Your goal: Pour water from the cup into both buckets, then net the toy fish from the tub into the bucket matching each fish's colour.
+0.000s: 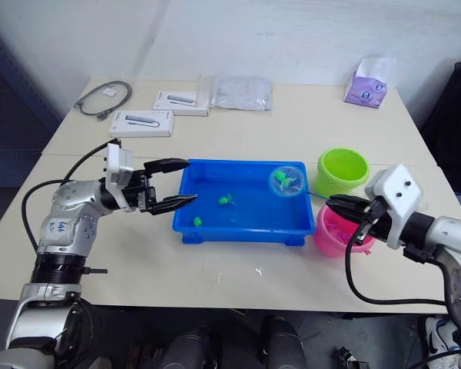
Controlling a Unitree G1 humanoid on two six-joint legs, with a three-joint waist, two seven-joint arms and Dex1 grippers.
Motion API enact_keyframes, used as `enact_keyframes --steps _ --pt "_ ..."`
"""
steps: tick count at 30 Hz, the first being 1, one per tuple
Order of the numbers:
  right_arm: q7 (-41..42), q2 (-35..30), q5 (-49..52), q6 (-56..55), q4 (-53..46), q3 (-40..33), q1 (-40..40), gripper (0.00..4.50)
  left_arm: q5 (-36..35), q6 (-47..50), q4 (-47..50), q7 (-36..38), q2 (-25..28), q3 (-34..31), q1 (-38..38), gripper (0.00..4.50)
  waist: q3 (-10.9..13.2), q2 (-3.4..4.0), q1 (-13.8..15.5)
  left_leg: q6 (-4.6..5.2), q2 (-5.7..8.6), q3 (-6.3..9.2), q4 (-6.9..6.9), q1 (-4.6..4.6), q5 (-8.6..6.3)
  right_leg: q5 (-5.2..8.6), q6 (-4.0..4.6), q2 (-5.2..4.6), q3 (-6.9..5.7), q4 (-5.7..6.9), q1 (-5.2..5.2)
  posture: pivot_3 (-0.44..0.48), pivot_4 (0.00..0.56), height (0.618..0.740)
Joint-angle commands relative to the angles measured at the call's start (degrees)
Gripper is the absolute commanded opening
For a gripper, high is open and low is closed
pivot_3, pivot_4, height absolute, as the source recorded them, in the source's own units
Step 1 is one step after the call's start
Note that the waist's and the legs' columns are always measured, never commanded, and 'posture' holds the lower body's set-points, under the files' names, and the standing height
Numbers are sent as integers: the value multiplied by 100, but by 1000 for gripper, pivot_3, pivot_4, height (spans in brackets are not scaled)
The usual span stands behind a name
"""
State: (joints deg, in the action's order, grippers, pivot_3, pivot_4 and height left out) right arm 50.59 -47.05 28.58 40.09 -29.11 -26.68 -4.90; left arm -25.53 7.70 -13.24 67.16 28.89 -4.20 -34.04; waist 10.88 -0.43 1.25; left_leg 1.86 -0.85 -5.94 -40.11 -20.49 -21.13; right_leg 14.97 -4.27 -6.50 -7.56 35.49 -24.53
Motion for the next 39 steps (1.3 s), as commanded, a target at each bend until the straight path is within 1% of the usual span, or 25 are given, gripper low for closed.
enact_keyframes --steps 1,4,8,12,14,16,21,25,29,33,34,36,39 --pt "-236 -110 98 22 50 -588 68 0 -71 77 121 -21 -39 25 -242 4486 0 0 8 0 0 1 0 0 0 0 0 0 1 0 0 0 150 740" --pt "-441 -262 -238 -215 441 -798 166 0 -134 248 115 -90 -142 40 -346 4486 0 0 18 1 2 1 0 2 0 0 0 -2 2 -1 4 0 150 740" --pt "-929 -304 -676 -529 957 -747 25 0 -93 303 73 -83 -186 69 -372 4486 0 0 11 2 4 -2 1 2 1 -2 -3 -2 2 -3 4 0 150 740" --pt "-1420 -579 -1925 -1999 1787 -172 -34 0 -46 387 33 -251 -321 97 -474 4486 0 0 3 2 3 -8 1 4 1 -2 -3 1 2 -1 3 0 150 740" --pt "-1704 -783 -2624 -2836 2216 208 -34 0 -32 390 43 -282 -368 106 -475 4486 0 1 -5 2 3 -10 1 7 1 -2 -4 1 3 -1 4 0 150 740" --pt "-1886 -1019 -3207 -3437 2535 536 -10 0 -26 394 64 -302 -393 122 -469 4486 0 1 -14 1 2 -14 4 9 2 -2 -4 1 9 -1 2 0 150 740" --pt "-2382 -1343 -4162 -4480 3023 1082 -249 0 -9 353 128 -360 -433 160 -438 4486 1 2 -26 -6 0 -14 4 8 6 -2 -4 3 15 0 1 0 150 740" --pt "-2713 -1652 -4849 -5285 3282 1359 -275 0 26 262 124 -369 -438 193 -430 4486 1 3 -25 -9 -1 -13 4 8 7 -2 -4 3 22 -1 1 0 150 740" --pt "-3020 -1796 -5171 -5794 3508 1431 -392 0 64 206 105 -411 -438 210 -432 4486 1 3 -15 -10 -1 -12 3 8 8 -2 -4 1 24 -3 3 0 150 740" --pt "-3304 -2133 -5706 -6454 3763 1579 -429 0 72 147 51 -425 -510 242 -466 4486 2 4 -7 -10 -1 -12 4 7 8 -2 -4 2 24 -3 3 0 150 740" --pt "-3340 -2224 -5804 -6631 3815 1626 -410 0 85 130 41 -421 -511 248 -471 4486 2 4 -8 -10 -2 -12 4 7 8 -2 -4 2 24 -4 3 0 150 740" --pt "-3308 -2239 -5695 -6783 3885 1627 -391 0 115 78 -8 -385 -474 239 -468 4486 2 4 -13 -10 -3 -12 4 8 8 -2 -4 2 24 -5 3 0 150 740" --pt "-3367 -2376 -5949 -7026 3901 1672 -242 0 152 8 -67 -338 -365 197 -441 4486 2 5 -14 -11 -4 -13 4 8 9 -2 -4 4 24 -5 2 0 150 740"
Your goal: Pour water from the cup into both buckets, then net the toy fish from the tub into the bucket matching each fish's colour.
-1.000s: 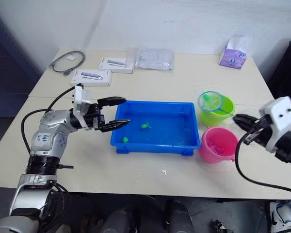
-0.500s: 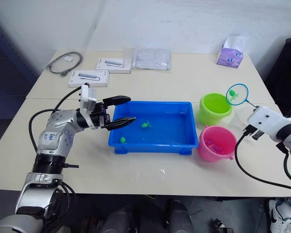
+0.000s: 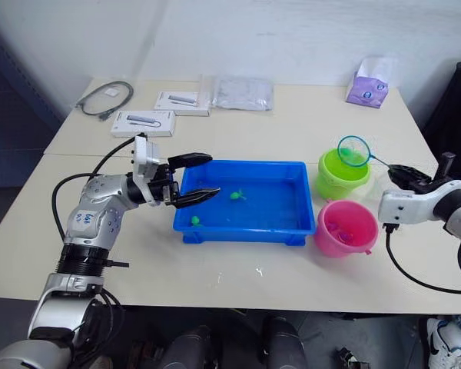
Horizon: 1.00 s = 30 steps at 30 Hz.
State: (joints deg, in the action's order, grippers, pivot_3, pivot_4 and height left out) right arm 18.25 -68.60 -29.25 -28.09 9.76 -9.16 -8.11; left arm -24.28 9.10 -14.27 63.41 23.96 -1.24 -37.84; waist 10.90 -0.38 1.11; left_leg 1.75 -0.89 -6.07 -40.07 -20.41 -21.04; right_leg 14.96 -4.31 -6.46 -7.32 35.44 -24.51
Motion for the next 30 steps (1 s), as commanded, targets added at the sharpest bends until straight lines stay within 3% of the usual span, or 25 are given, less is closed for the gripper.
enact_keyframes --steps 1,6,8,14,23,27,30 --pt "-95 -229 -163 -246 30 -78 134 0 33 -145 31 47 153 -104 -57 4486 0 0 0 -1 -1 0 0 0 0 0 0 1 0 0 0 0 150 740" --pt "-279 -202 -446 -147 -60 -138 191 0 35 -166 49 88 246 -73 -23 4486 1 1 -2 -1 0 -2 -1 0 1 0 0 -1 2 0 1 0 150 740" --pt "192 -180 -338 21 -262 46 308 0 24 -150 75 110 267 -69 6 4486 1 1 -2 -1 -2 0 -1 0 1 0 0 0 2 0 1 0 150 740" --pt "-425 13 -537 185 -259 -224 -19 0 8 -140 118 146 272 -58 64 4486 1 3 -4 -1 -1 -1 -2 0 1 0 0 0 2 1 1 0 150 740" --pt "-786 19 -519 168 -164 -437 116 0 9 -175 134 137 277 -75 136 4486 1 3 8 -1 -1 1 -2 -1 1 0 0 0 1 1 2 0 150 740" --pt "499 712 1885 784 -979 -419 -116 0 8 -219 98 164 414 -173 217 4486 1 2 -39 -2 -6 5 -1 1 2 0 0 10 0 -2 5 0 150 740" --pt "1670 1010 3426 2289 -2026 -1 -288 0 9 -310 -46 272 687 -311 369 4486 2 3 -123 -6 -14 9 0 2 4 0 1 15 -1 0 5 0 150 740"
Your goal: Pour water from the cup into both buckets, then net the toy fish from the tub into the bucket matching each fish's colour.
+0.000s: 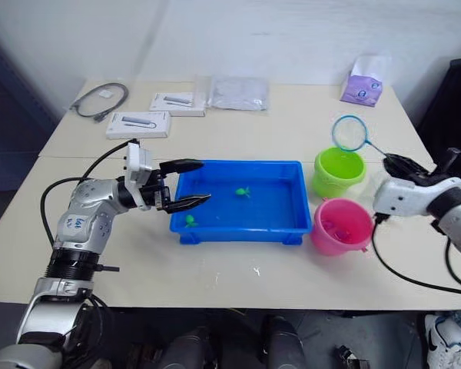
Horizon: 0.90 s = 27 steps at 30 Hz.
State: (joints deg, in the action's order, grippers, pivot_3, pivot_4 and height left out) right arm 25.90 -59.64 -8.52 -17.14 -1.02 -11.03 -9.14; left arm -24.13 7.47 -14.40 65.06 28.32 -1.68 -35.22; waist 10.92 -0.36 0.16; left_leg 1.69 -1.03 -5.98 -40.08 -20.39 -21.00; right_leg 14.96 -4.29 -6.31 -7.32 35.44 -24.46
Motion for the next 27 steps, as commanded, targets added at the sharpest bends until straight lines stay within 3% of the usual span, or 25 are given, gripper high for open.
enact_keyframes --steps 1,11,20,27 --pt "1174 141 1648 1886 -1273 343 -215 0 -1 -170 -78 145 342 -306 168 4486 1 2 -44 0 -2 -1 0 1 0 0 1 -2 1 2 -1 0 150 740" --pt "1793 380 1700 5278 -2288 1844 -1284 0 -28 -158 32 32 638 -441 422 4486 1 2 115 13 14 17 -11 -11 -7 1 6 -35 -16 3 -2 0 150 740" --pt "1697 608 331 5360 -1654 2972 -2104 0 -124 196 637 -262 650 -517 628 4486 1 2 77 12 14 17 -10 -21 -6 1 5 -25 -27 3 -9 0 150 740" --pt "1758 1721 911 5931 -1630 2697 -2202 0 -122 247 775 -331 660 -536 749 4486 1 1 -14 7 13 17 -7 -22 -4 2 6 -20 -30 7 -11 0 150 740"
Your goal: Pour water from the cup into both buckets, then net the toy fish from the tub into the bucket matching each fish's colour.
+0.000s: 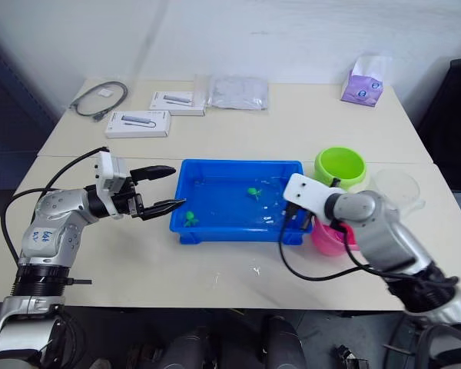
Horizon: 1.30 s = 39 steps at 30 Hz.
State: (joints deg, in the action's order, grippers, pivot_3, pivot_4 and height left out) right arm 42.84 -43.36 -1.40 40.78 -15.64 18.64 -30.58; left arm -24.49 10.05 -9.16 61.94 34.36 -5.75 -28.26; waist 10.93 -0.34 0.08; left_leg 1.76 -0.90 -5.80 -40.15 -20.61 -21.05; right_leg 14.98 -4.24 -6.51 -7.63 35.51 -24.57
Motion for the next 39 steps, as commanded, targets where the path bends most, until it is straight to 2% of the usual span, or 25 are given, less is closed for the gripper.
enact_keyframes --steps 1,4,10,15,18,25,30,36,39 --pt "88 154 247 204 -192 -290 -44 0 -85 -20 248 -17 56 -129 66 4486 0 0 -13 0 0 0 0 0 0 0 0 0 0 0 0 0 150 740" --pt "31 447 611 363 -315 -637 57 0 -83 -86 208 5 53 -148 125 4486 0 0 -11 0 2 2 0 0 0 0 0 -2 0 -4 2 0 150 740" --pt "172 457 1215 586 -781 -1307 491 0 -85 -192 178 28 32 -174 210 4486 0 0 -2 0 3 7 1 -3 0 0 0 -3 -2 -5 2 0 150 740" --pt "191 681 2137 857 -1355 -2266 979 0 -108 -242 101 75 -23 -155 122 4486 0 0 -3 0 2 8 2 -2 0 0 0 -2 -1 -4 1 0 150 740" --pt "-99 918 2529 1013 -1550 -2864 1205 0 -142 -255 47 109 -78 -146 21 4486 0 0 -4 0 2 9 2 -2 0 0 0 -2 -1 -4 3 0 150 740" --pt "-49 547 2957 853 -2030 -3641 1752 0 -169 -177 -86 168 -333 -15 -464 4486 0 0 29 1 6 9 2 -2 0 0 0 -3 1 -3 3 0 150 740" --pt "-84 176 2987 689 -2008 -4217 2017 0 -102 -261 -333 273 -484 77 -738 4486 0 0 44 1 7 6 2 0 0 0 0 -1 2 -2 3 0 150 740" --pt "97 -385 2550 -343 -1150 -4835 2295 0 20 -458 -840 396 -703 240 -1147 4486 0 -2 89 3 8 -1 3 3 1 -1 -3 4 3 -3 3 0 150 740" --pt "84 -760 2190 -574 -769 -4793 2397 0 93 -537 -983 382 -812 312 -1340 4486 0 -2 116 4 9 -6 4 5 1 -2 -4 4 2 -3 3 0 150 740"
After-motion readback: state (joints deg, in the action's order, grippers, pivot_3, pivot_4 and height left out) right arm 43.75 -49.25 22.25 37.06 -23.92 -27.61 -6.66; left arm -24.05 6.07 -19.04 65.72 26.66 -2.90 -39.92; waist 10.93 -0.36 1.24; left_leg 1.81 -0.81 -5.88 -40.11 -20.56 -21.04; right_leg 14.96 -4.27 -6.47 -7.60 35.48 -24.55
